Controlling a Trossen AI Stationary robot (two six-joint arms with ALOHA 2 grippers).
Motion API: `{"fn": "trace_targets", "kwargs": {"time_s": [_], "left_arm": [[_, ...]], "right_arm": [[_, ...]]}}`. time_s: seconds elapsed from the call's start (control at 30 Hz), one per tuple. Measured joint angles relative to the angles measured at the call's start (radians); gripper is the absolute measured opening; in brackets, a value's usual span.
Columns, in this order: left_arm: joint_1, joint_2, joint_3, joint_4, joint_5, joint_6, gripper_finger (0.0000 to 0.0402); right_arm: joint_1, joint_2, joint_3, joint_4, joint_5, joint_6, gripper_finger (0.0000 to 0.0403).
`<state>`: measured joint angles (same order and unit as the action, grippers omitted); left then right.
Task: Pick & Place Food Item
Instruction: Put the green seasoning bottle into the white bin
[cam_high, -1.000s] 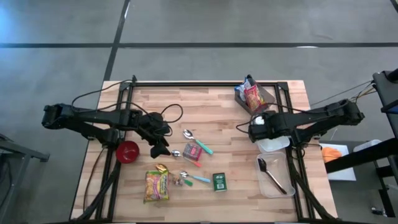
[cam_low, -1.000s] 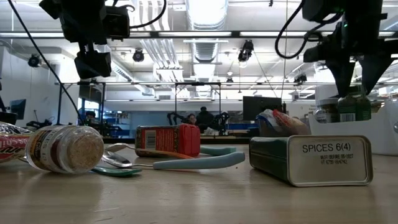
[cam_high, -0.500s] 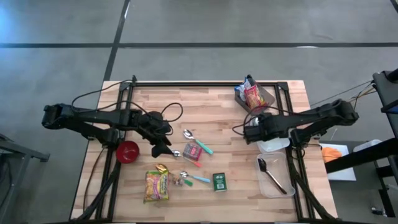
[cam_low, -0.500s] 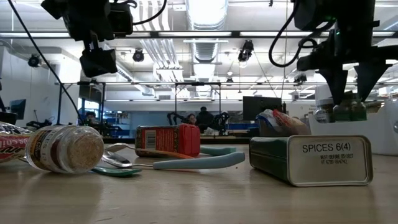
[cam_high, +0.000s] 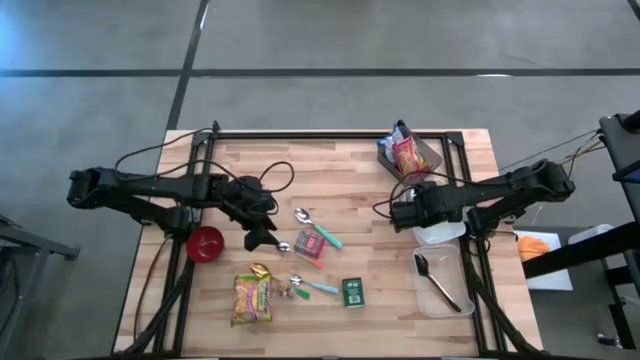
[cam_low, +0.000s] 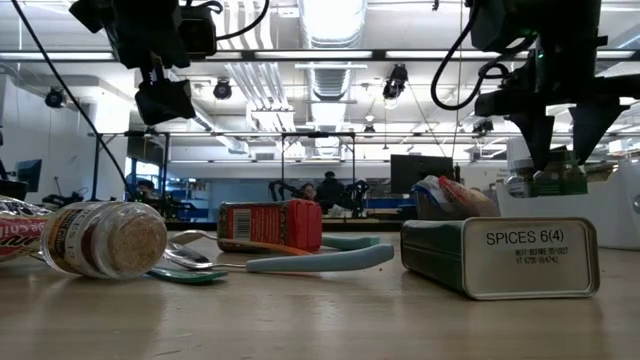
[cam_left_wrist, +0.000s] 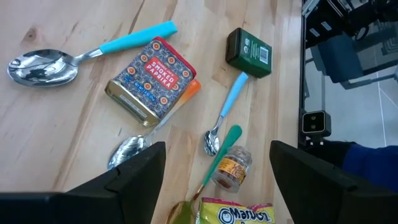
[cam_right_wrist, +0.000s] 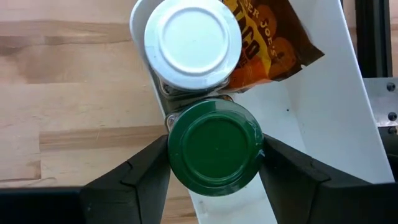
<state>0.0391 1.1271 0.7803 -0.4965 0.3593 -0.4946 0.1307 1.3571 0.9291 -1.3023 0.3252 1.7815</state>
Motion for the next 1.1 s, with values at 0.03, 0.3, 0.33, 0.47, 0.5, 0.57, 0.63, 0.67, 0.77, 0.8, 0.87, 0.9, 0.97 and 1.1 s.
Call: {"fn": "trace_targets", "kwargs": {"time_s": [0.03, 0.3, 0.33, 0.47, 0.5, 0.57, 0.63, 0.67, 0.77, 0.8, 0.87, 0.9, 0.97, 1.1], "left_arm": [[0.000, 0.000, 0.000, 0.000, 0.000, 0.001, 0.0289], [0.000, 0.000, 0.000, -0.003, 0.008, 0.009, 0.0289], [0.000, 0.000, 0.000, -0.006, 0.007, 0.010, 0.0289], [0.001, 0.000, 0.000, -0.013, 0.008, 0.017, 0.0289], [0.002, 0.000, 0.000, -0.013, 0.008, 0.020, 0.0289], [0.003, 0.000, 0.000, -0.018, 0.008, 0.027, 0.0289], [0.006, 0.000, 0.000, -0.018, 0.009, 0.034, 0.0289], [0.008, 0.000, 0.000, -0.018, 0.009, 0.036, 0.0289], [0.014, 0.000, 0.000, -0.019, 0.009, 0.038, 0.0289], [0.015, 0.000, 0.000, -0.020, 0.012, 0.038, 0.0289], [0.016, 0.000, 0.000, -0.019, 0.019, 0.040, 0.0289], [0.016, 0.000, 0.000, -0.020, 0.022, 0.041, 0.0289], [0.016, 0.000, 0.000, -0.022, 0.031, 0.042, 0.0289], [0.016, 0.000, 0.000, -0.026, 0.043, 0.042, 0.0289]], "right_arm": [[0.000, 0.000, 0.000, 0.000, 0.000, -0.002, 0.0214], [0.001, -0.025, -0.002, 0.009, -0.013, -0.036, 0.0217], [0.001, -0.030, -0.002, 0.008, -0.015, -0.037, 0.0217], [0.002, -0.051, 0.002, 0.004, -0.016, -0.065, 0.0218], [0.002, -0.057, 0.005, 0.006, -0.015, -0.072, 0.0218], [0.002, -0.062, 0.015, 0.008, -0.012, -0.084, 0.0219], [0.002, -0.062, 0.016, 0.013, -0.011, -0.088, 0.0219], [0.002, -0.061, 0.016, 0.015, -0.011, -0.089, 0.0219], [0.002, -0.051, 0.011, 0.027, -0.011, -0.091, 0.0219], [0.002, -0.045, 0.009, 0.032, -0.012, -0.092, 0.0219], [0.002, -0.034, 0.009, 0.039, -0.011, -0.092, 0.0219], [0.002, -0.030, 0.008, 0.043, -0.012, -0.093, 0.0219], [0.002, -0.020, 0.006, 0.056, -0.013, -0.106, 0.0220], [0.002, -0.018, 0.004, 0.066, -0.014, -0.115, 0.0241]]}}
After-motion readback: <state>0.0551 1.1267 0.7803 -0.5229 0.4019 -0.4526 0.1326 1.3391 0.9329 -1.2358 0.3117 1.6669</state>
